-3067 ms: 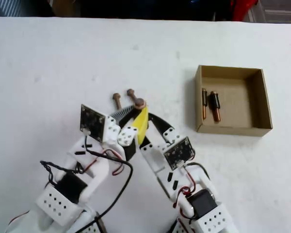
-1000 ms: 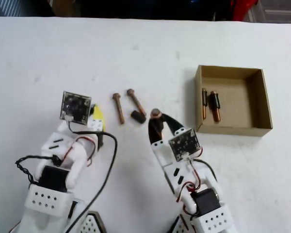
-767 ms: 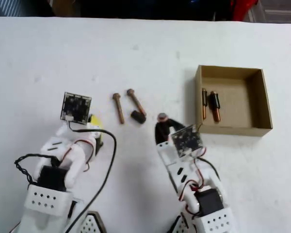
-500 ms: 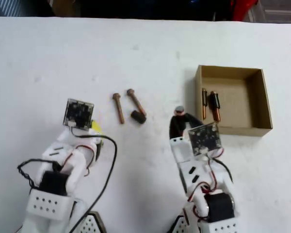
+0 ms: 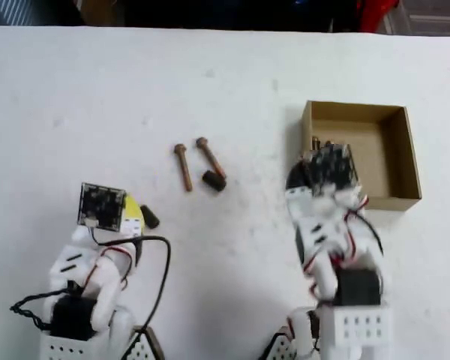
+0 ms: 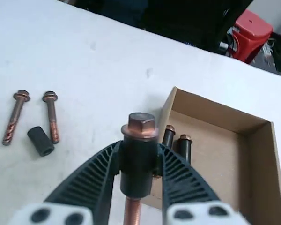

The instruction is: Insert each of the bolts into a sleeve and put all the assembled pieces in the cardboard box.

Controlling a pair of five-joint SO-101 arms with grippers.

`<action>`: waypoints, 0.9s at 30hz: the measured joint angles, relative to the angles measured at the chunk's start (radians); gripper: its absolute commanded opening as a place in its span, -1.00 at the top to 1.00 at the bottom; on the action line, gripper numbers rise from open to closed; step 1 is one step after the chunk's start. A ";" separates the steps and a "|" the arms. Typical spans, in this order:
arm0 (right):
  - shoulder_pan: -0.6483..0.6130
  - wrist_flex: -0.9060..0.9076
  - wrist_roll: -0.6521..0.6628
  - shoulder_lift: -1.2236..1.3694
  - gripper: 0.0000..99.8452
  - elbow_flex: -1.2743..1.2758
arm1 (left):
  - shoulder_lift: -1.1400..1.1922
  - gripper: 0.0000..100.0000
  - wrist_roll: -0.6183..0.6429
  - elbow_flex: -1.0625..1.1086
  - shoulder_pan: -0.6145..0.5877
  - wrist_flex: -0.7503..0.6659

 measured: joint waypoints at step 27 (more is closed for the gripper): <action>0.295 -0.043 0.087 1.338 0.96 -0.753 | -0.006 0.96 -0.052 0.055 -0.041 0.000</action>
